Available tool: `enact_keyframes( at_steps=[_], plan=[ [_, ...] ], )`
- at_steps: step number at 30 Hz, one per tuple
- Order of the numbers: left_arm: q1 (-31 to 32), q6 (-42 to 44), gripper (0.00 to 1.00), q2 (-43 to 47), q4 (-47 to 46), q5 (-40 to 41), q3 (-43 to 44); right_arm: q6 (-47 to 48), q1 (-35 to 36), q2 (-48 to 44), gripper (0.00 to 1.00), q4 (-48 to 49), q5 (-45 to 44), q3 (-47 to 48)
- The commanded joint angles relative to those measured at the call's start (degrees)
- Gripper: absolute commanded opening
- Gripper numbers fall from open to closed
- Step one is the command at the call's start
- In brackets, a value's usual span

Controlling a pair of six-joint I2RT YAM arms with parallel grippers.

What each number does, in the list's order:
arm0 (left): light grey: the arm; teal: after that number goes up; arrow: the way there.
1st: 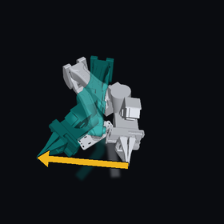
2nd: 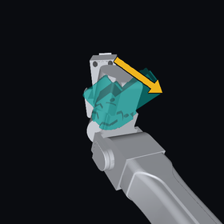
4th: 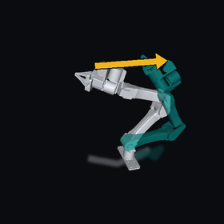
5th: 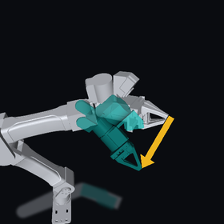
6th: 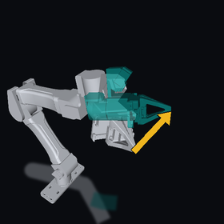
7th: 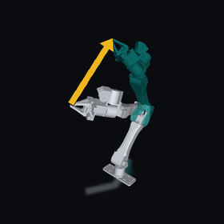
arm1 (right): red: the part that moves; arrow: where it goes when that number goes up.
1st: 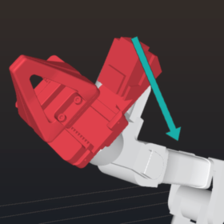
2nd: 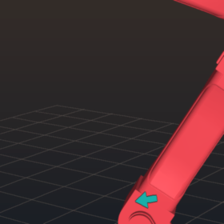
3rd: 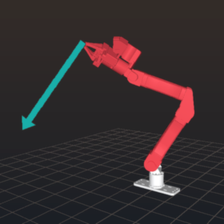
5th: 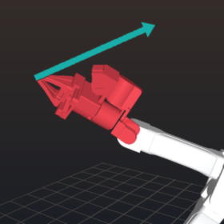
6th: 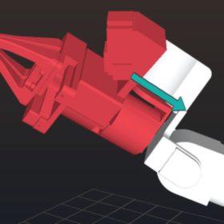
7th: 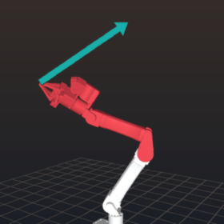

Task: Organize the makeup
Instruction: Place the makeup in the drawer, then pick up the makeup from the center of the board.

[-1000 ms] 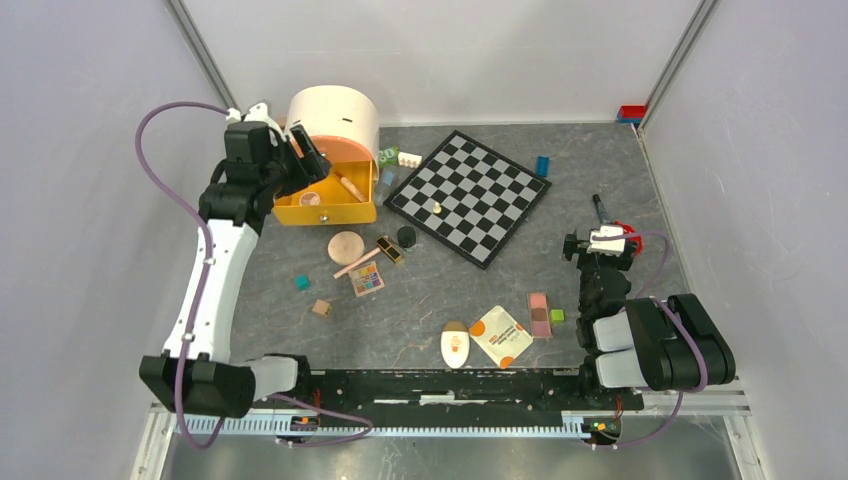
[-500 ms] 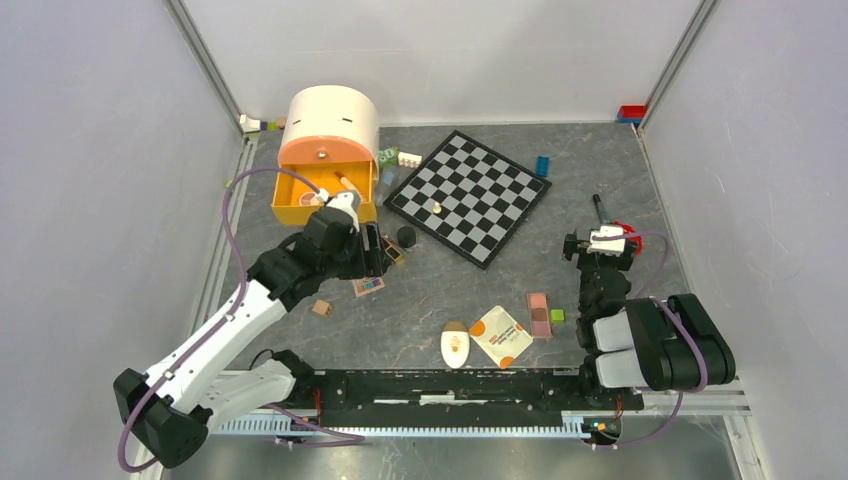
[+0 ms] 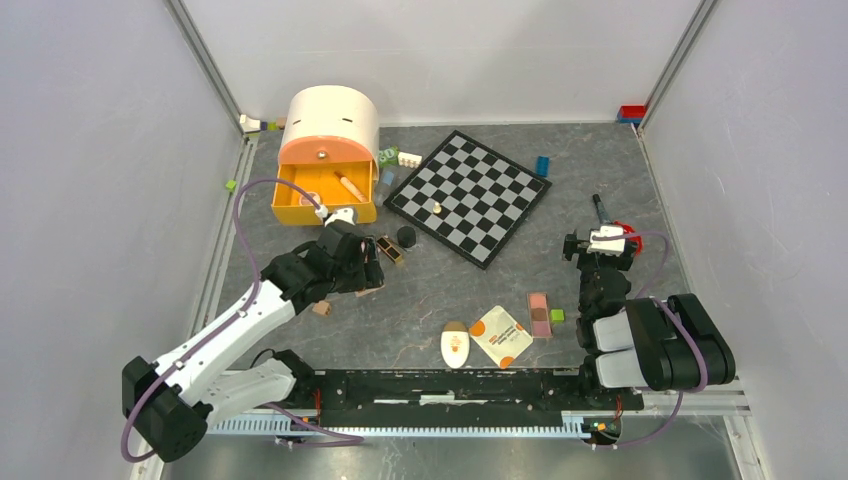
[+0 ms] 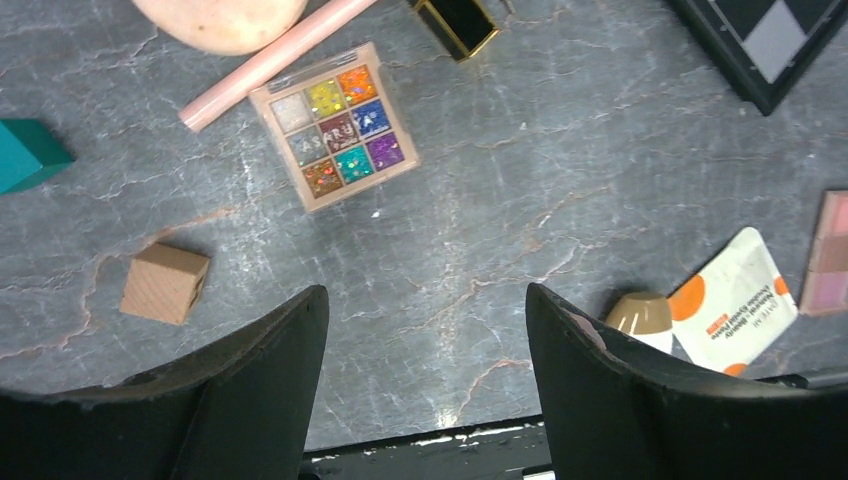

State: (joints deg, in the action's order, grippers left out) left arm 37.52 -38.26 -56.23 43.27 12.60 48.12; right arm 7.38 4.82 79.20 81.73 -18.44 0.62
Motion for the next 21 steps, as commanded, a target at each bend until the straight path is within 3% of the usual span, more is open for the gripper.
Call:
enact_keyframes(
  at_steps=[1,8,16,21],
  plan=[
    [0.3,-3.8,0.79,-0.7,0.4,5.2,0.0,0.5,-0.1,-0.3,0.97,1.8,0.3,-6.7],
    [-0.1,-9.9,0.87,-0.6,1.7,12.0,-2.6,0.5,-0.1,-0.4,0.98,1.8,0.3,-6.7],
    [-0.2,-5.8,0.88,-10.8,-3.0,10.7,1.7,0.5,-0.1,-0.3,0.98,1.8,0.3,-6.8],
    [-0.2,-8.9,0.88,-17.3,-7.5,11.1,5.2,0.5,-0.1,-0.3,0.97,1.8,0.3,-6.7]
  ],
)
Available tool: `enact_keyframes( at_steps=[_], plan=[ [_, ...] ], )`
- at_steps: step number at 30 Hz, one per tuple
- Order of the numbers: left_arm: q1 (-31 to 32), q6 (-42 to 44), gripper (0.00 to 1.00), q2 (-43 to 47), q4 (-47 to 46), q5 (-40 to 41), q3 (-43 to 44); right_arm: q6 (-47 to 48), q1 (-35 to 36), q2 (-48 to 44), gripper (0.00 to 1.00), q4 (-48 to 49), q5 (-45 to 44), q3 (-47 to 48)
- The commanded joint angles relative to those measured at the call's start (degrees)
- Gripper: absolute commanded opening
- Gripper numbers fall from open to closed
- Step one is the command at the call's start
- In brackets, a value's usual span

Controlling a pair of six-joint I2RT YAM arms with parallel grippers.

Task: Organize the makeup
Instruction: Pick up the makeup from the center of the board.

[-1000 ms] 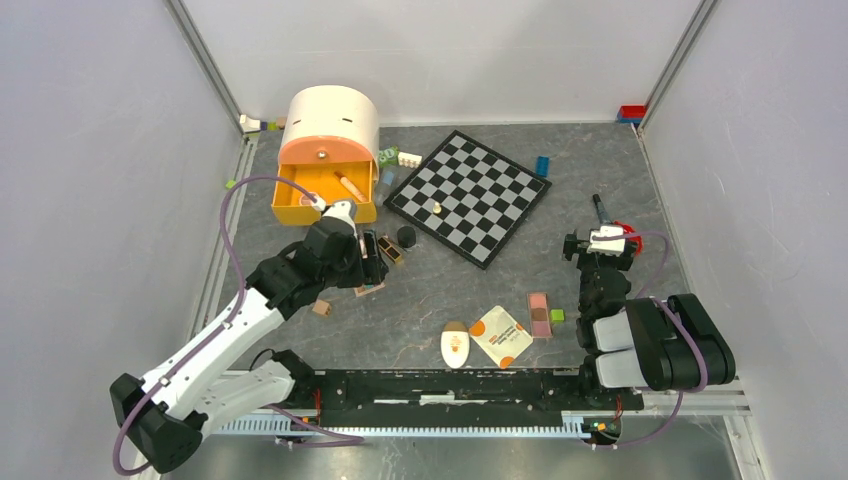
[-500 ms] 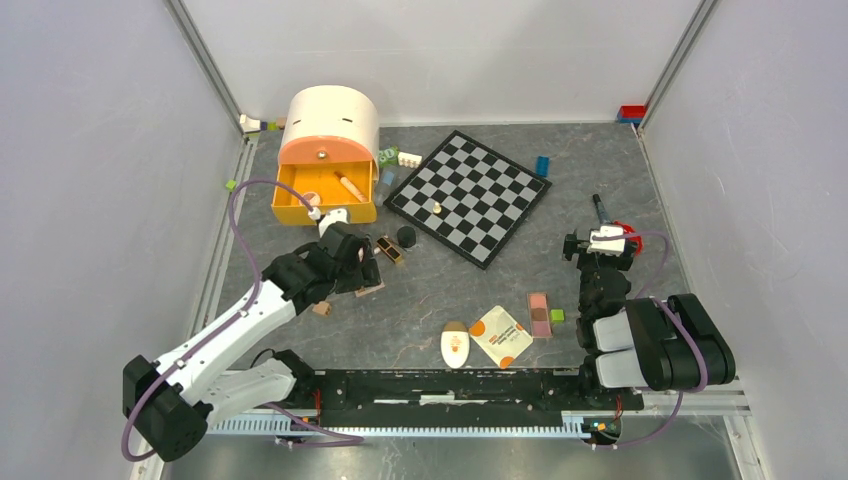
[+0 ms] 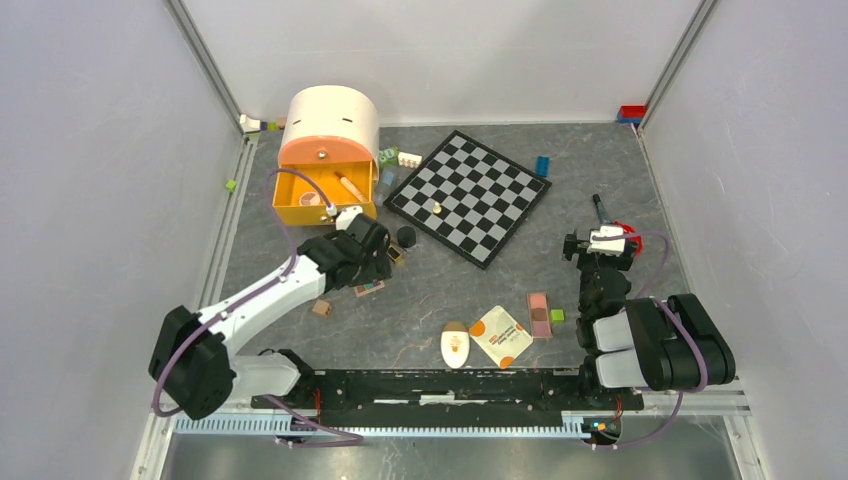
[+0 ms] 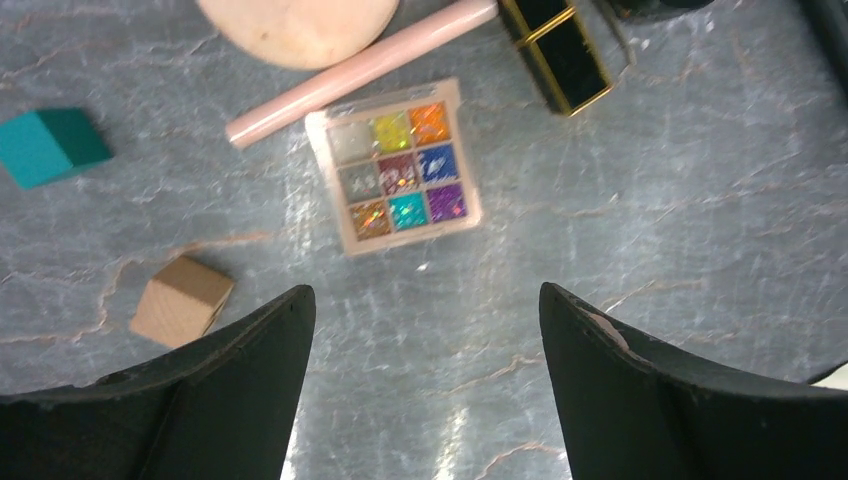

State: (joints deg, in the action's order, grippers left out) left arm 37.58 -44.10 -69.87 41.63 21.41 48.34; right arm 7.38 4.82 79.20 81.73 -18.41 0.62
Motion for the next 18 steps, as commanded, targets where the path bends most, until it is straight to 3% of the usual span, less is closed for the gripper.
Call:
enact_keyframes(
  at_steps=[1,7,18],
  plan=[
    [-0.2,-4.2,0.88,-5.0,-6.4,2.3,5.8,0.5,-0.1,-0.4,0.97,1.8,0.2,-6.7],
    [0.2,-10.7,0.88,-15.0,-10.1,2.4,10.8,0.5,-0.1,-0.3,0.98,1.8,0.3,-6.7],
    [0.2,-17.0,0.77,-25.3,-15.7,5.9,12.9,0.5,-0.1,-0.3,0.97,1.8,0.3,-6.7]
  ],
)
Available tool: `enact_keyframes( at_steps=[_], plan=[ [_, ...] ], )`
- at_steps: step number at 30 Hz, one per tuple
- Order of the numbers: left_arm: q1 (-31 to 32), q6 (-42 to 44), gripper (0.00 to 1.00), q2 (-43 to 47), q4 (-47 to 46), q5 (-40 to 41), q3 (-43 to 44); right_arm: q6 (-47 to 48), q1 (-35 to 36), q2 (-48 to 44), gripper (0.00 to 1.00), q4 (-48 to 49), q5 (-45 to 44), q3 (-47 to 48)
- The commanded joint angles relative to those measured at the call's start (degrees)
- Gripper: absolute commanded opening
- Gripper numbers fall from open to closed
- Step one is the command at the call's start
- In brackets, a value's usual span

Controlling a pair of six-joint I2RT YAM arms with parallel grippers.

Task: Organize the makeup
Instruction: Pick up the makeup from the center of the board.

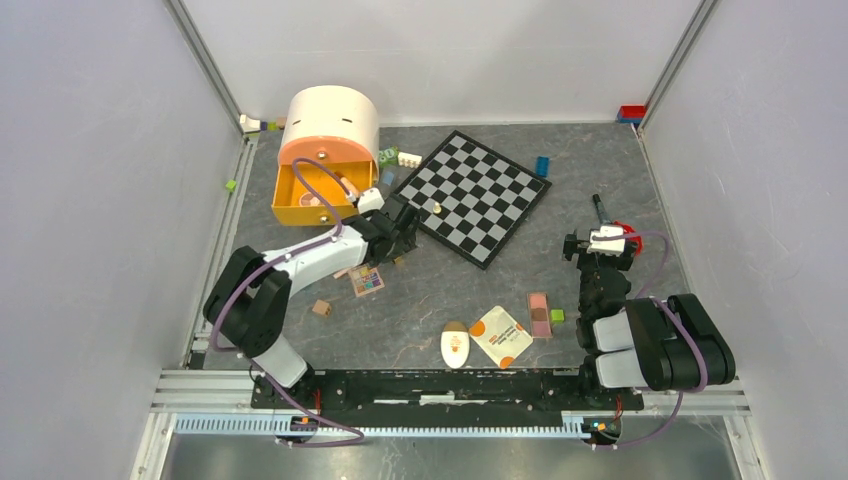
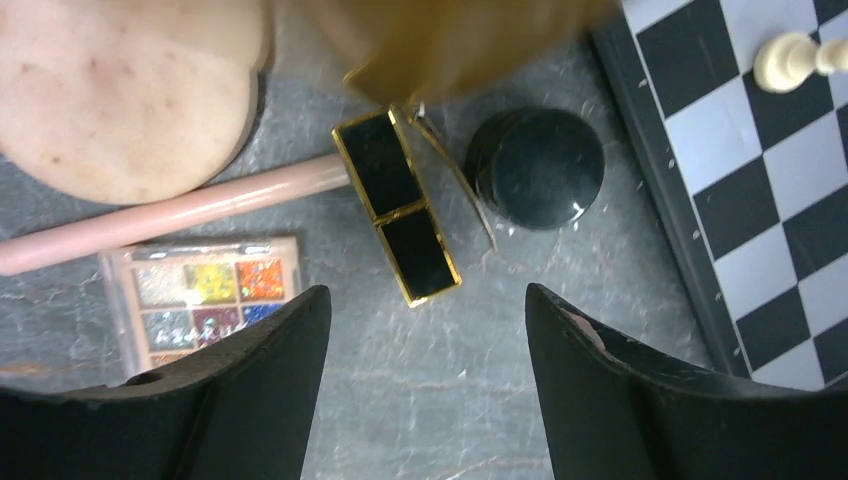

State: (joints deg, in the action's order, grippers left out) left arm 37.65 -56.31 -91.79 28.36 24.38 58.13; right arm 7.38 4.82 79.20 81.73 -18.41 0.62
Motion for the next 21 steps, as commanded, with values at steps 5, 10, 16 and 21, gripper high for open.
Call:
enact_keyframes(
  at_steps=[5,10,16,21],
  plan=[
    [0.1,-4.8,0.76,-6.3,-1.9,3.9,6.2,0.5,-0.1,-0.5,0.97,1.7,0.3,-6.7],
    [0.1,-6.5,0.74,-6.3,-0.8,4.8,5.5,-0.4,-0.1,-8.7,0.98,-6.0,-2.4,-6.6],
    [0.3,-7.4,0.72,-6.1,-0.6,6.5,4.7,-7.0,-0.1,-25.7,0.97,-26.0,-3.7,-1.9],
    [1.7,-6.9,0.72,-2.9,0.4,9.9,3.9,-18.6,-0.1,-33.0,0.97,-43.6,-3.5,5.3]
  ],
)
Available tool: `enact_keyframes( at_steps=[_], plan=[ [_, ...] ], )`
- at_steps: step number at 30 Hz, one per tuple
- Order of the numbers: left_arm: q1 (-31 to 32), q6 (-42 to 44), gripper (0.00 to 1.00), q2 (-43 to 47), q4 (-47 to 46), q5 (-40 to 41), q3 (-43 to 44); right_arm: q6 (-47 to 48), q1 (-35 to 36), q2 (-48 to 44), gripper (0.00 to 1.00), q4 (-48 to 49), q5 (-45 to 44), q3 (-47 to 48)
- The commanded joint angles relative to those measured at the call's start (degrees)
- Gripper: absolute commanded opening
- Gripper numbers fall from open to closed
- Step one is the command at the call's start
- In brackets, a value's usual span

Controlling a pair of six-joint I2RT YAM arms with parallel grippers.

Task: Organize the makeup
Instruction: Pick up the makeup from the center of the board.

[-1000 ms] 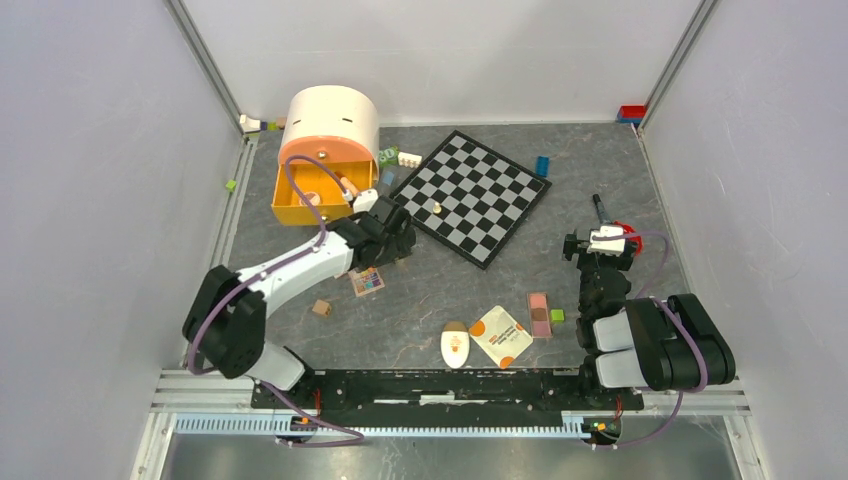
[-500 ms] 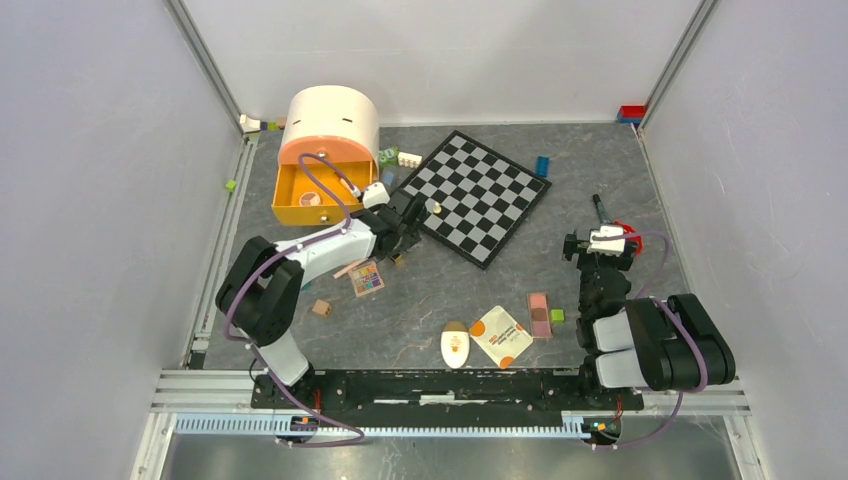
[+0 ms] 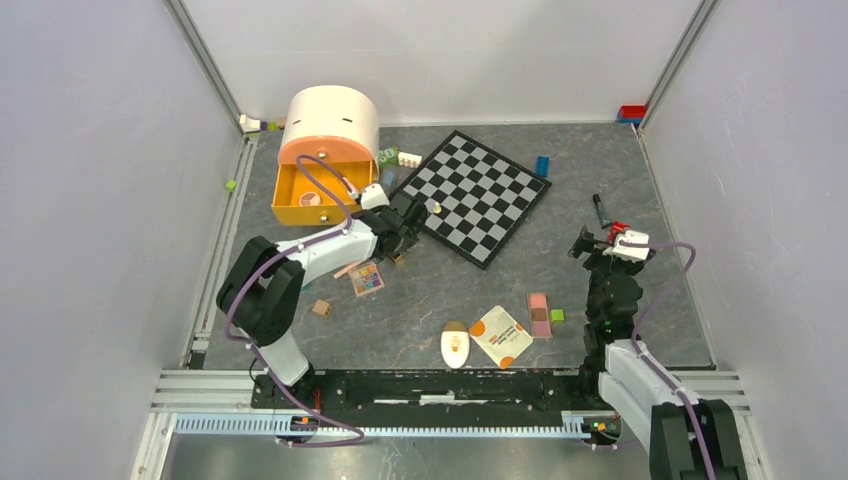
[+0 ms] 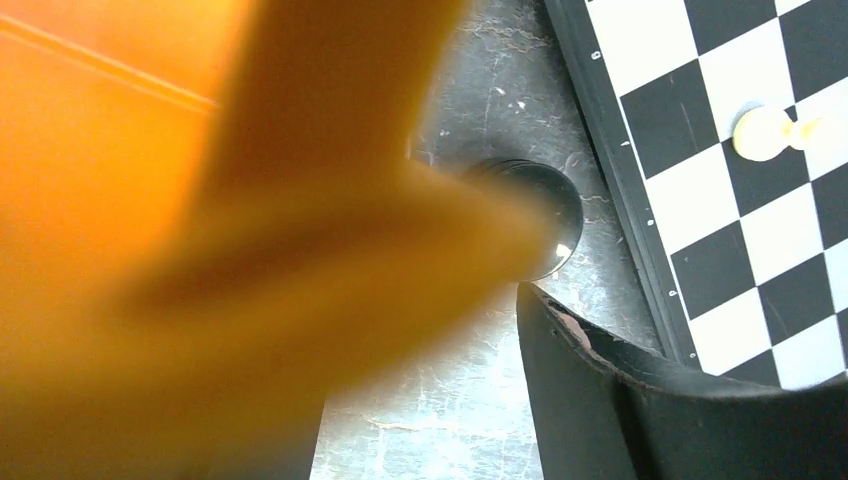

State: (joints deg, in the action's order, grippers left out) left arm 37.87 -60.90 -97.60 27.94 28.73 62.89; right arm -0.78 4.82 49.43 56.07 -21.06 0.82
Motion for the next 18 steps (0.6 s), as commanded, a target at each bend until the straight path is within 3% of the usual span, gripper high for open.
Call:
enact_keyframes(
  at_steps=[1,6,18],
  plan=[
    [2.0,-1.6,0.72,3.9,0.9,6.5,-0.8,-11.4,-0.1,-3.0,0.97,-23.5,0.2,7.7],
    [4.7,2.9,0.73,9.5,2.7,10.0,1.1,-13.4,-0.1,4.0,0.97,-43.2,6.3,20.7],
    [6.2,16.7,0.80,29.4,11.5,6.0,-0.1,-16.6,-0.1,19.1,0.98,-64.9,11.8,38.1]
  ],
)
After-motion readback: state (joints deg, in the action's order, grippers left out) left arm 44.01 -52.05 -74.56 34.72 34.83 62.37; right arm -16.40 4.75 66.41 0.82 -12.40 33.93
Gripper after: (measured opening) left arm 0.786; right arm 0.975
